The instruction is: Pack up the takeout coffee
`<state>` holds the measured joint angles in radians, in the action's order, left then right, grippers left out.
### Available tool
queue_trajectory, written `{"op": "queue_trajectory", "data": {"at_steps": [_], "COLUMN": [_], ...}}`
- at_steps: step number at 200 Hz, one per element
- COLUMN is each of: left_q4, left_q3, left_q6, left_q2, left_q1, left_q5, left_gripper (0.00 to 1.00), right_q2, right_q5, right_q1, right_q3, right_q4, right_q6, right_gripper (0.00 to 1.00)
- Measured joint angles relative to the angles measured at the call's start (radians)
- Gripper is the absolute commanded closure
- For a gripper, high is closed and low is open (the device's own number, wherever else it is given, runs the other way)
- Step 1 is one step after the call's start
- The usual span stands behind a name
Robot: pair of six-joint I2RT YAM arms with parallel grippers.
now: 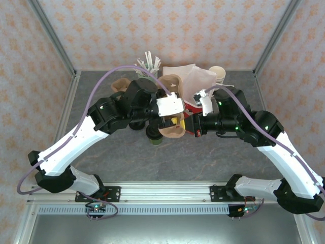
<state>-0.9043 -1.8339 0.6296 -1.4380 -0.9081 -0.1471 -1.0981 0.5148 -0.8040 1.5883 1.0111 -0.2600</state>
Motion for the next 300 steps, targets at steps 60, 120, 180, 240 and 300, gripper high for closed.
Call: {"op": "queue_trajectory", "data": {"at_steps": [60, 120, 180, 240, 300], "left_q4": [-0.046, -0.048, -0.05, -0.059, -0.042], "left_q3": [-0.084, -0.054, -0.054, -0.062, -0.056], "left_q6": [-0.008, -0.011, -0.009, -0.043, -0.118], "left_q2": [-0.055, -0.039, -0.035, -0.039, -0.048], "left_q1": [0.001, 0.027, 0.04, 0.08, 0.117], "left_q5": [0.024, 0.009, -0.029, -0.078, -0.163], "left_gripper": [0.37, 0.42, 0.5, 0.56, 0.64], "right_q2": [0.0, 0.0, 0.0, 0.008, 0.091], "right_q5": [0.001, -0.007, -0.011, -0.128, -0.274], "right_q1": [0.0, 0.002, 0.003, 0.006, 0.068], "right_q3": [0.0, 0.0, 0.0, 0.0, -0.069], "right_q4": [0.0, -0.001, -0.005, -0.004, -0.032], "right_q6": [0.0, 0.001, 0.003, 0.007, 0.007], "right_gripper": [1.0, 1.0, 0.99, 0.77, 1.0]}}
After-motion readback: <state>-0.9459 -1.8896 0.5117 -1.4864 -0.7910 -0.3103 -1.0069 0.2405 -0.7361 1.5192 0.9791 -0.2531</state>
